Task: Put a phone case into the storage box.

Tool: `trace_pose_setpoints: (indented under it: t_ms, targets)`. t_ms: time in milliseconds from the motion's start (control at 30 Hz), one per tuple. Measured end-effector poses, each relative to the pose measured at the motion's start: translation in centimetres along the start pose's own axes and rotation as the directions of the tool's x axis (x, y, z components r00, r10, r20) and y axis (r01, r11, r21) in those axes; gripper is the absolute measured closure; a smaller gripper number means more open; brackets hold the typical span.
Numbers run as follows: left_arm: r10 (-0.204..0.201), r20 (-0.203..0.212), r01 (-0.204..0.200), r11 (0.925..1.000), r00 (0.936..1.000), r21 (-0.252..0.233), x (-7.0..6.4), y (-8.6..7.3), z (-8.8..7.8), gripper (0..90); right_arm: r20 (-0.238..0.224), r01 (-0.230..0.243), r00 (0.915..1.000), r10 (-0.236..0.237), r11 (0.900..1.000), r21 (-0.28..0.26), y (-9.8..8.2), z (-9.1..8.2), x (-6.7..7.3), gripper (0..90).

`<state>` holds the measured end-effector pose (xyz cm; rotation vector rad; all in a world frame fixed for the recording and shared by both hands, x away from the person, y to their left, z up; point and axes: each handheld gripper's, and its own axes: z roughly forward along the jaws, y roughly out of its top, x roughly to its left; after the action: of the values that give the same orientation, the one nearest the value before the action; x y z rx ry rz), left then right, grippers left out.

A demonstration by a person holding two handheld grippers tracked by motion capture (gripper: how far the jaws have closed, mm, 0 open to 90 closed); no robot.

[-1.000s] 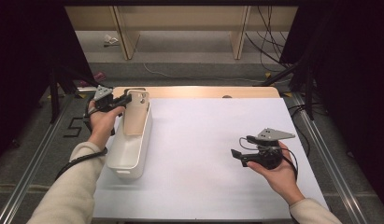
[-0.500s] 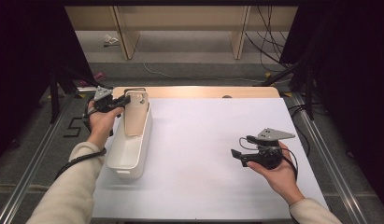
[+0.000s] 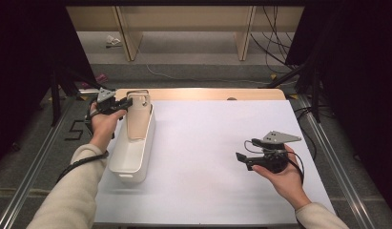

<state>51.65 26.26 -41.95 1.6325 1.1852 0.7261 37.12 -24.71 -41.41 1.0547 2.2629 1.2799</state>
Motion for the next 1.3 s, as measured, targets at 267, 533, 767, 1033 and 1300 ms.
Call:
trace_pose_setpoints:
  t_ms: [267,533,767,1033,1300]
  targets:
    - [0.034,-0.042,-0.032,0.9989,0.9985,0.035,0.1,0.0,0.1,72.6,-0.001,0.001,1.0,-0.001,1.0,0.001,0.0,0.0,0.0,18.1]
    - [0.046,-0.062,-0.043,0.9981,0.997,0.045,0.1,0.2,0.0,66.4,-0.002,0.001,1.0,-0.001,1.0,0.001,0.0,0.0,0.0,18.1]
    - [0.054,-0.068,-0.051,0.9979,0.9962,0.041,-0.2,0.5,-0.3,60.1,-0.001,0.001,1.0,-0.001,1.0,0.002,0.0,0.1,0.0,18.0]
    - [0.059,-0.068,-0.057,0.9977,0.9959,0.036,-0.5,0.9,-1.0,52.3,-0.001,0.0,1.0,0.0,1.0,-0.002,0.0,0.0,0.0,17.9]
    - [0.046,-0.063,-0.045,0.9988,0.9969,0.021,-0.5,1.1,-2.0,43.2,-0.001,-0.001,1.0,0.001,1.0,-0.003,0.0,0.0,0.0,17.8]
